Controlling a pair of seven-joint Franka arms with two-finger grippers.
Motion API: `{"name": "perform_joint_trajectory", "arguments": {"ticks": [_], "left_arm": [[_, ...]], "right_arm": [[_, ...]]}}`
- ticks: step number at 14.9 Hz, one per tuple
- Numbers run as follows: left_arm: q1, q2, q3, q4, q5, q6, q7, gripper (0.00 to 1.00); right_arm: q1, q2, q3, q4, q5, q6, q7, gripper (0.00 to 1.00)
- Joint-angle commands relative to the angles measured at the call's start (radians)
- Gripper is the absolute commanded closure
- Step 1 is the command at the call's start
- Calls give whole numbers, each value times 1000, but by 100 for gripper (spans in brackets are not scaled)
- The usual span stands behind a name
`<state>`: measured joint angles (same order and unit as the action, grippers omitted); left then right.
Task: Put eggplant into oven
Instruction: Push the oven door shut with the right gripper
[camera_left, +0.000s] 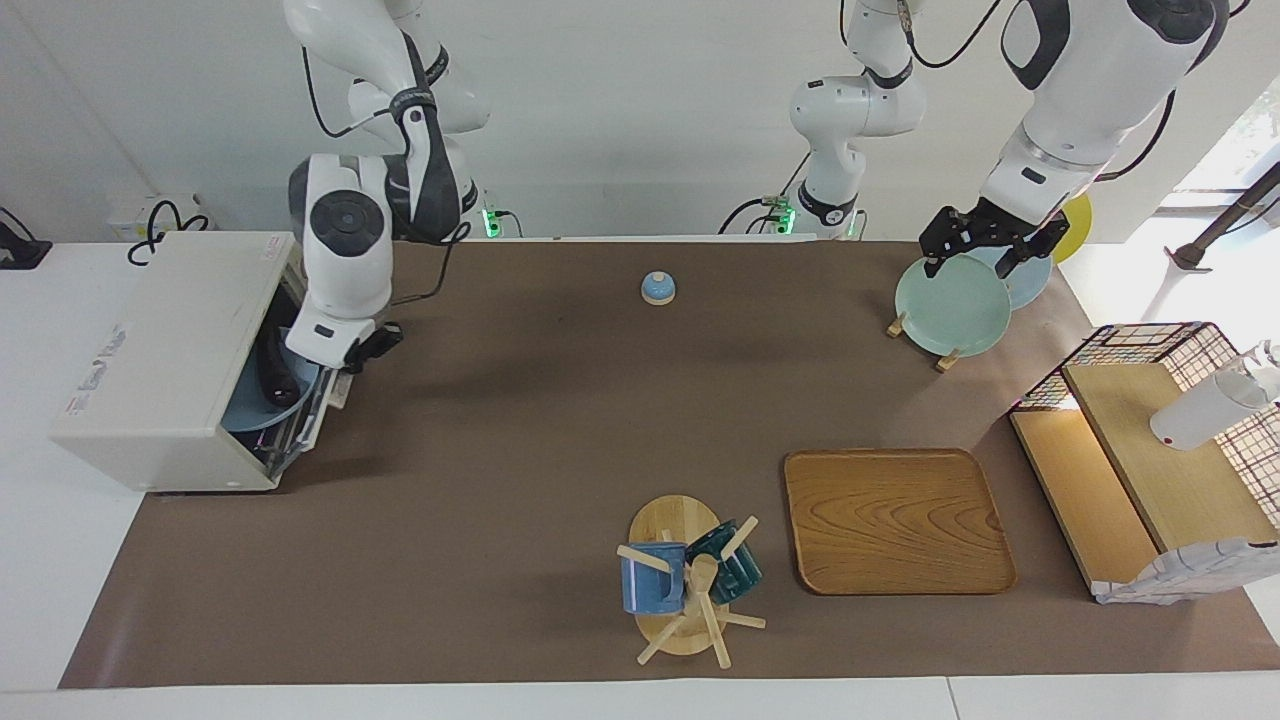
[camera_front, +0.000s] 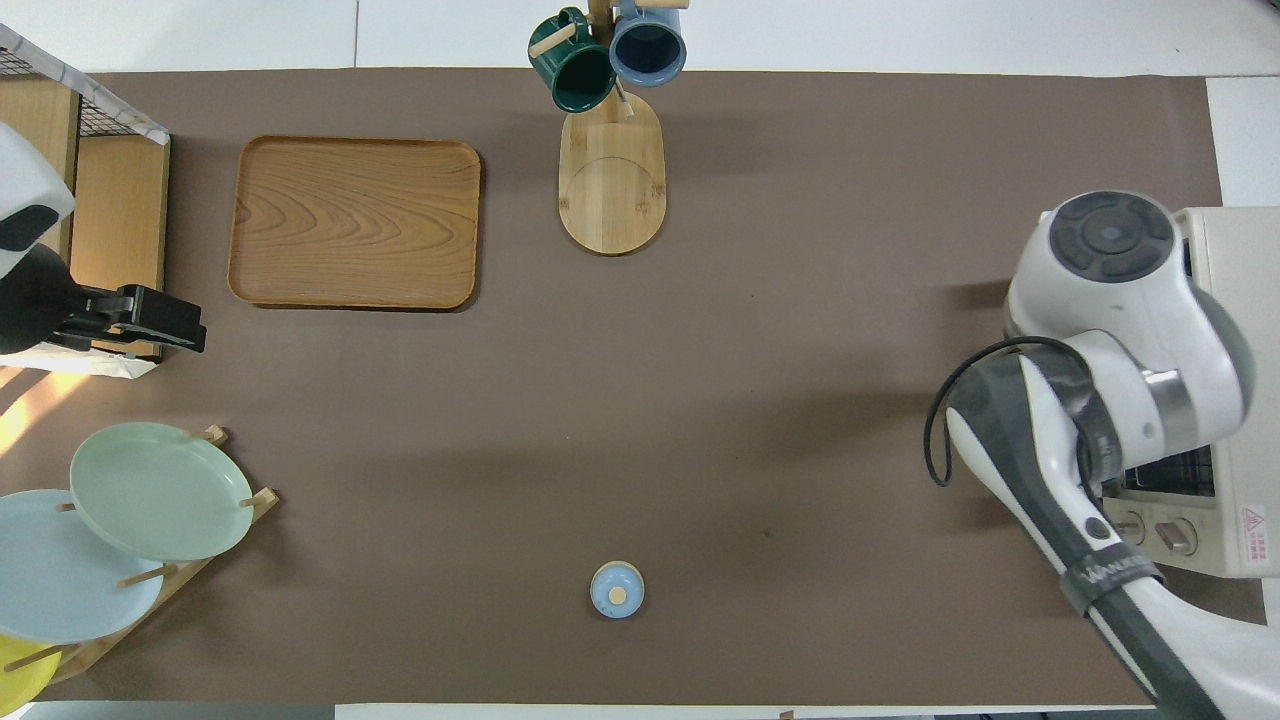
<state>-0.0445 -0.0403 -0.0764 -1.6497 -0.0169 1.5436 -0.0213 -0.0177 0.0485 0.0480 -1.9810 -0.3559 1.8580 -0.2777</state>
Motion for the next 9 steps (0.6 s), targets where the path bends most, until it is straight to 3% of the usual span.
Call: {"name": "perform_joint_trajectory", "arguments": {"ticks": [1, 4, 6, 9], "left_arm": [[12, -16, -9, -15, 21, -5, 4, 0], [12, -15, -9, -15, 21, -3, 4, 0], [12, -15, -9, -15, 21, -4, 3, 0], [12, -16, -8, -15, 21, -5, 4, 0]], "right_arm": [[-126, 44, -27, 2, -38, 52, -113, 100], [-159, 39, -25, 2, -32, 46, -144, 100], [-151, 4, -22, 17, 61, -3, -136, 97], [-150, -44, -22, 150, 237, -181, -135, 49]]}}
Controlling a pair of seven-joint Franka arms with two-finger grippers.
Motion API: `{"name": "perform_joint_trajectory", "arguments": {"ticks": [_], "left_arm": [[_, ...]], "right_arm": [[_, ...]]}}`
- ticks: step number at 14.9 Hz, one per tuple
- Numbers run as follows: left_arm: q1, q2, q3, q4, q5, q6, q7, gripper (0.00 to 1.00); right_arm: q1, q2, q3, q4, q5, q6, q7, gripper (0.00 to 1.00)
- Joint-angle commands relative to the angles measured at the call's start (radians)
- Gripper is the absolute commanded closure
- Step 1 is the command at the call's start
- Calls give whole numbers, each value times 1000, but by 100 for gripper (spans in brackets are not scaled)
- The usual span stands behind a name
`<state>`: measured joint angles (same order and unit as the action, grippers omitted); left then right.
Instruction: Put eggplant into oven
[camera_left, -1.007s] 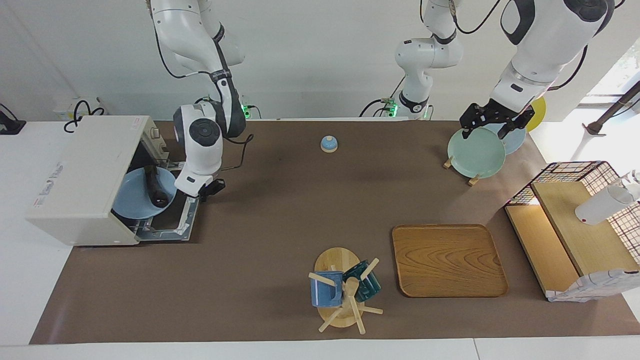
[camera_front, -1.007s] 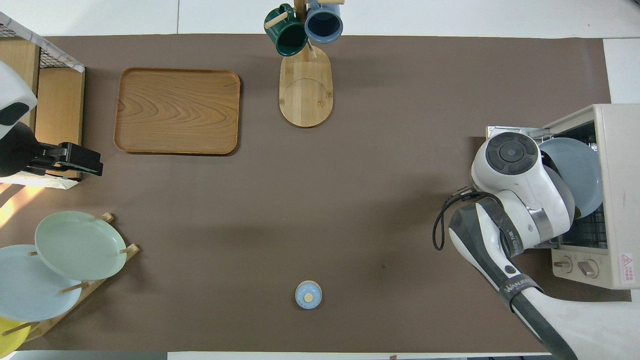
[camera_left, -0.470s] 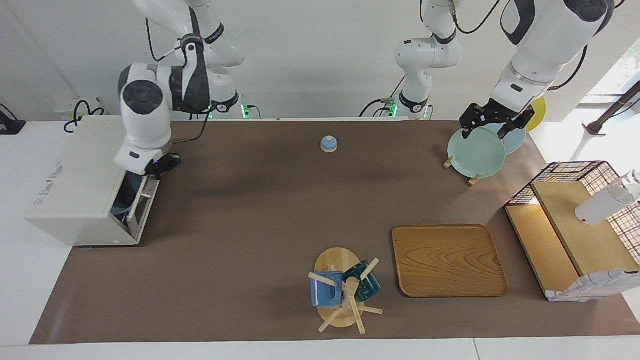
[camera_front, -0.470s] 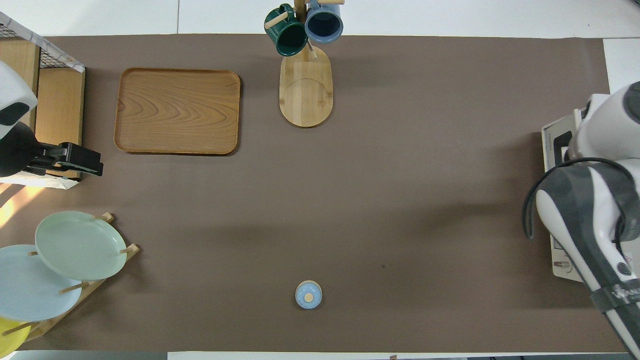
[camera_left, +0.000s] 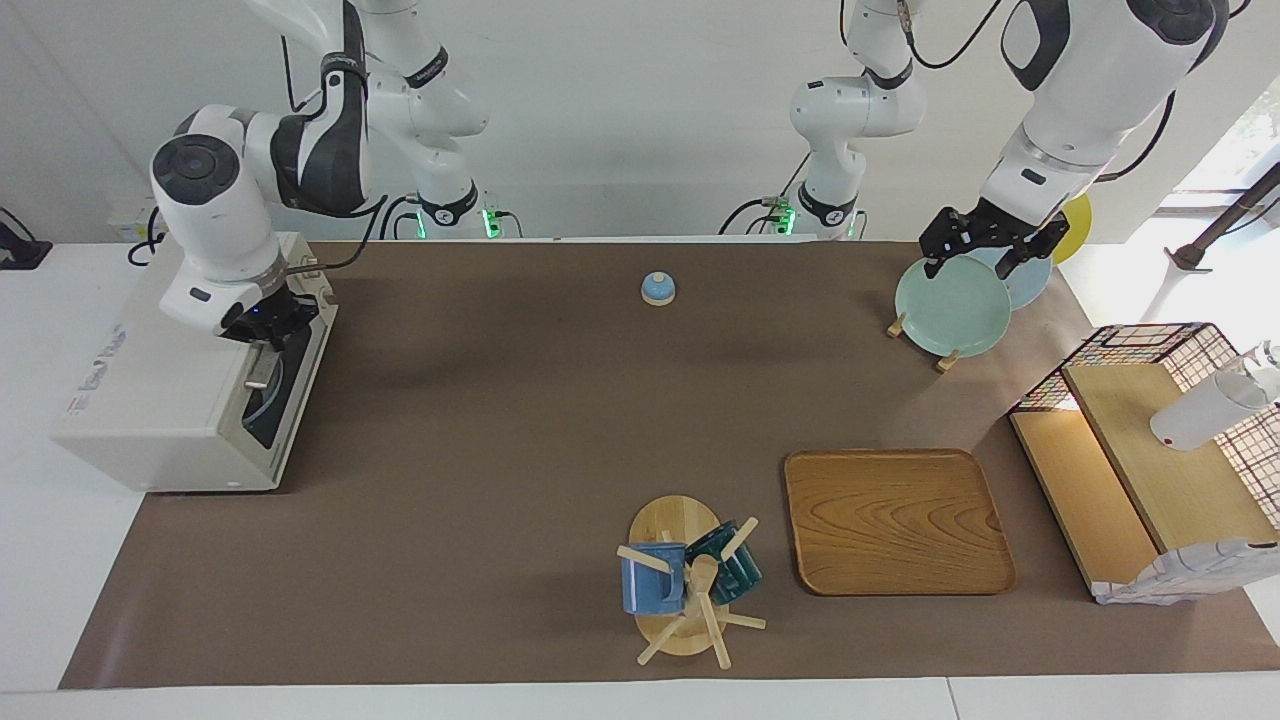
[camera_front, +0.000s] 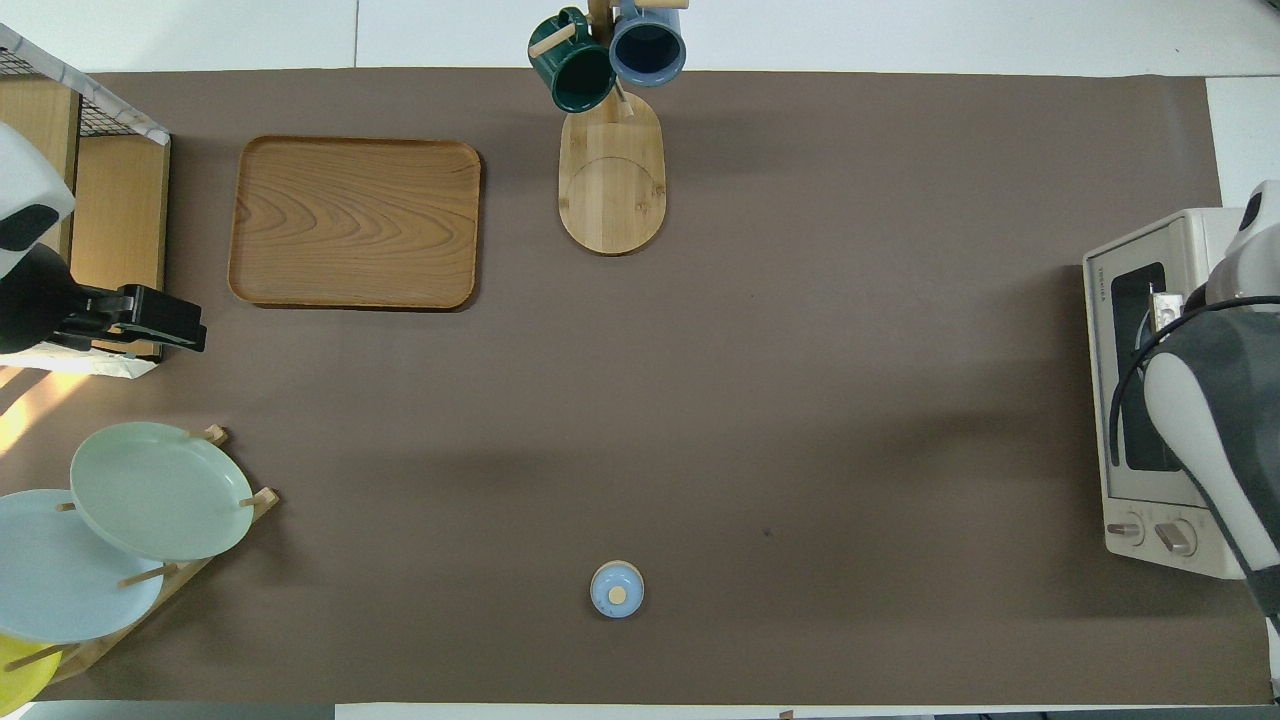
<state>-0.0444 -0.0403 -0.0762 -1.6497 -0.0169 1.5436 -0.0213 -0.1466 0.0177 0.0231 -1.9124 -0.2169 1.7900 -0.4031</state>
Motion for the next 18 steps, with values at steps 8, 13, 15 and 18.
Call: {"name": "perform_joint_trajectory", "arguments": {"ticks": [8, 13, 15, 18], "left_arm": [[12, -16, -8, -15, 21, -3, 4, 0], [12, -15, -8, -15, 21, -4, 4, 0], [12, -15, -8, -15, 21, -5, 4, 0], [12, -16, -8, -15, 21, -3, 4, 0]], "right_arm": [[-14, -42, 44, 317, 174, -316, 95, 0], [-11, -53, 55, 313, 195, -345, 197, 0], [11, -77, 63, 294, 198, -348, 202, 0], [119, -78, -17, 296, 186, -348, 249, 0]]}}
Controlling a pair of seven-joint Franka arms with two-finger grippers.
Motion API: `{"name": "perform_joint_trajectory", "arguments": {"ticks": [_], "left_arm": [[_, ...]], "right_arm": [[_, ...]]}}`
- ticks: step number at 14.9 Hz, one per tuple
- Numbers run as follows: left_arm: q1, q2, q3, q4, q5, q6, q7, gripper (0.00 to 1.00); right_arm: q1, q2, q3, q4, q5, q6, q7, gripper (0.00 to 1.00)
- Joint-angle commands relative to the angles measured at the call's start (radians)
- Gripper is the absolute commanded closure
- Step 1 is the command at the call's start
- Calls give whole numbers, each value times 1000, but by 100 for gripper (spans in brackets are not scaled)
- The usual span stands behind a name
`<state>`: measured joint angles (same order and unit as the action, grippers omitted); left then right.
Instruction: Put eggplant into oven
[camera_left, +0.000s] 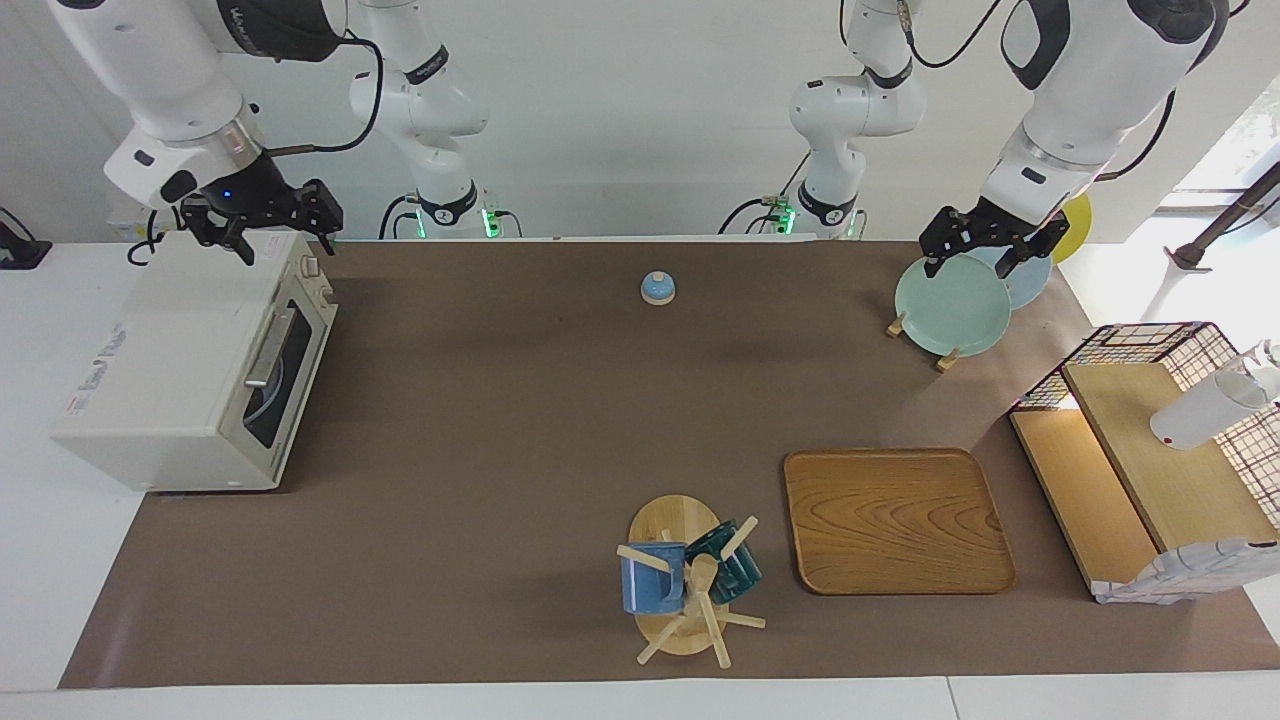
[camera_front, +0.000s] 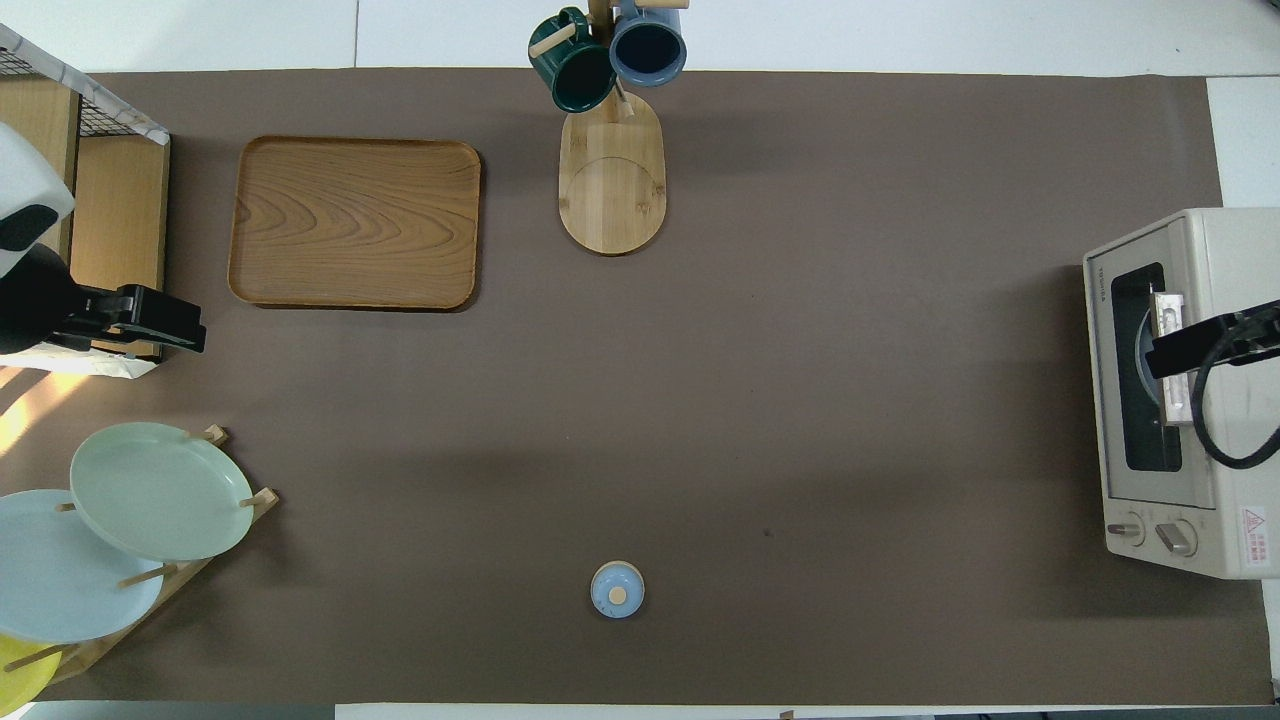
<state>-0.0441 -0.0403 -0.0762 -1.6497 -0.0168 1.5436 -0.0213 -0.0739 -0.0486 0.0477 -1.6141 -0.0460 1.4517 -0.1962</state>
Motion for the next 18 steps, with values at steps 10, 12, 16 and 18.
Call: {"name": "perform_joint_trajectory", "arguments": {"ticks": [10, 12, 16, 18], "left_arm": [[12, -15, -8, -15, 21, -4, 4, 0], [12, -16, -8, -15, 21, -4, 4, 0], [12, -16, -8, -15, 21, -5, 4, 0], [12, -15, -8, -15, 21, -5, 4, 0]], "right_arm": [[71, -17, -107, -47, 11, 41, 104, 0], [71, -20, -112, -62, 8, 61, 107, 0], [71, -25, -109, -83, 6, 75, 107, 0], [71, -22, -109, -78, 0, 71, 107, 0]]}}
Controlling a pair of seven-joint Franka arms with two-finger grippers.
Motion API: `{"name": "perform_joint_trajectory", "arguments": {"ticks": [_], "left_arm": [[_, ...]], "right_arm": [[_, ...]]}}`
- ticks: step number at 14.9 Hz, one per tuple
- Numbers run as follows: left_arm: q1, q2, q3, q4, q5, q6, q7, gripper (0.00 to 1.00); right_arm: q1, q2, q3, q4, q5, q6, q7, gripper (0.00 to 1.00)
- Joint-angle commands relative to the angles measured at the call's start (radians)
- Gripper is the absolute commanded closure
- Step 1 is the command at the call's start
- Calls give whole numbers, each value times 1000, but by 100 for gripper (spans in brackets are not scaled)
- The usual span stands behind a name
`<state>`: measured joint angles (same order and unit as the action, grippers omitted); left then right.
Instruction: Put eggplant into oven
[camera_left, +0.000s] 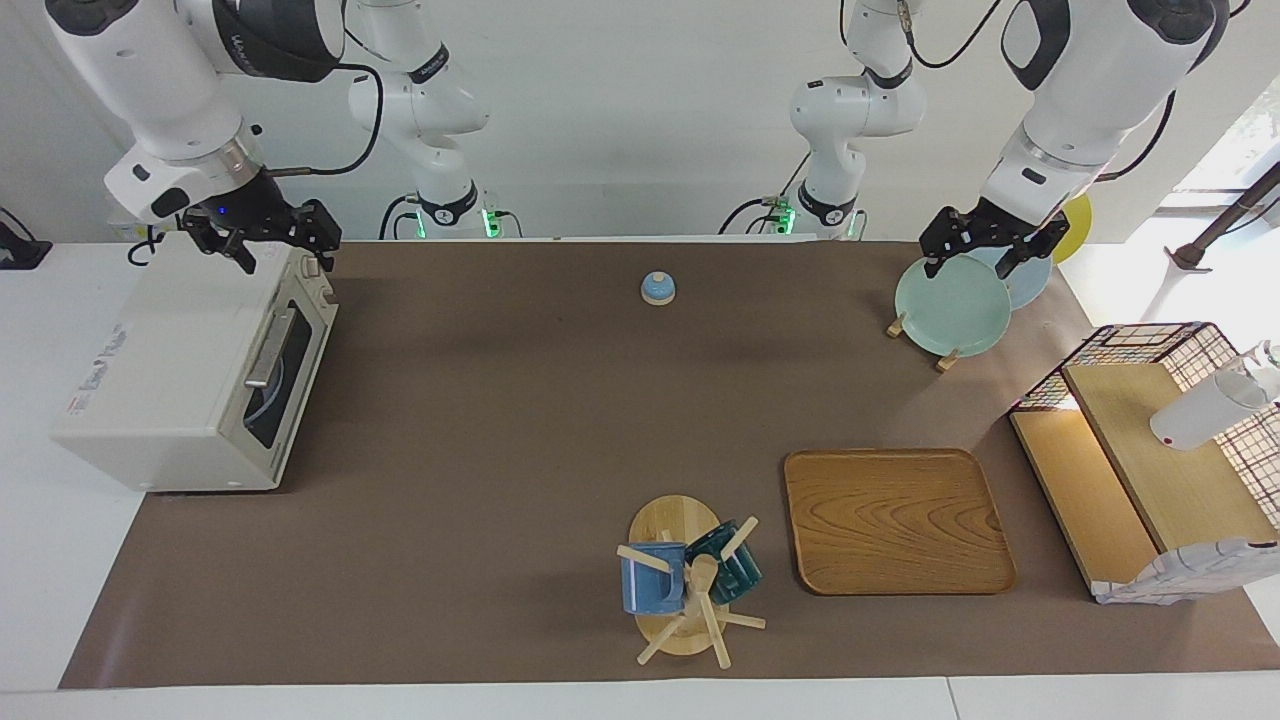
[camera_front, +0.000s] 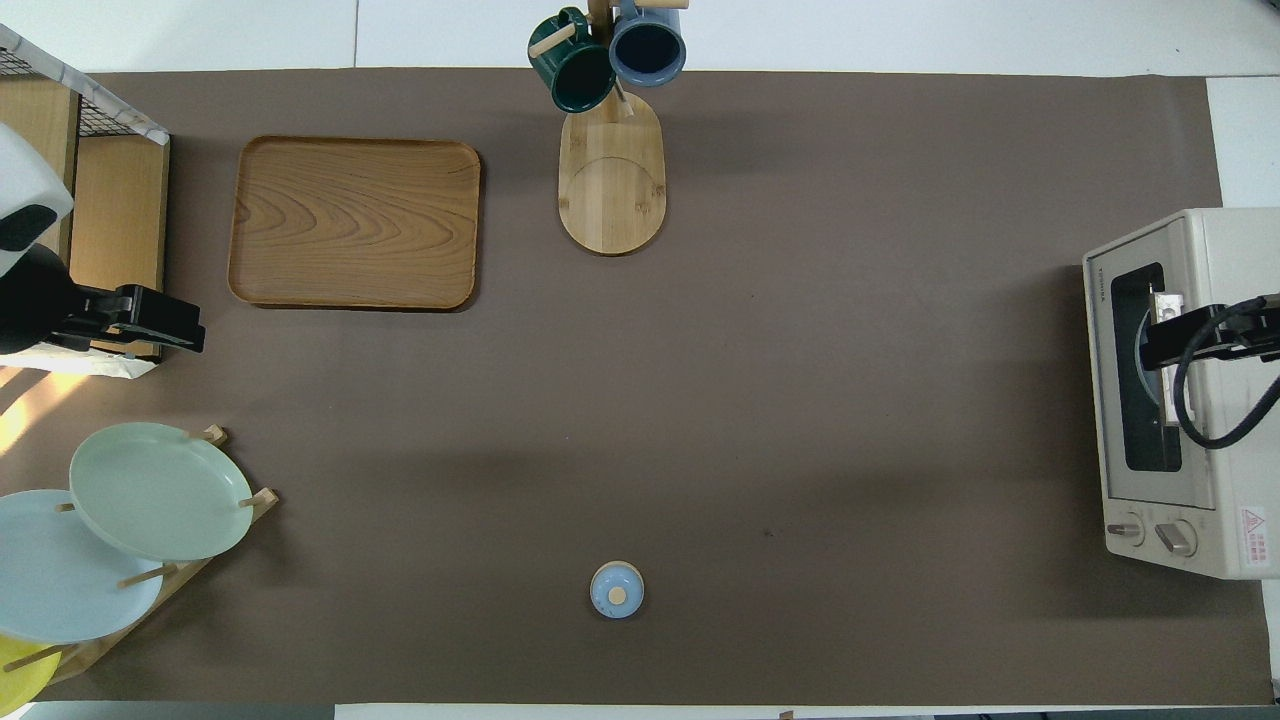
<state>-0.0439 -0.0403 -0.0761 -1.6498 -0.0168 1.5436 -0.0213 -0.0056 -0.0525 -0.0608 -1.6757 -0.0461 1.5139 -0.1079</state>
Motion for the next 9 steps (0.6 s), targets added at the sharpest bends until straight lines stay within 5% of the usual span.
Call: {"name": "perform_joint_trajectory", "arguments": {"ticks": [1, 9], "left_arm": [[12, -16, -8, -15, 21, -5, 4, 0], [13, -15, -8, -15, 21, -5, 4, 0]], "right_arm": [[3, -18, -1, -15, 0, 9, 19, 0], [3, -12, 6, -7, 2, 37, 4, 0]]}}
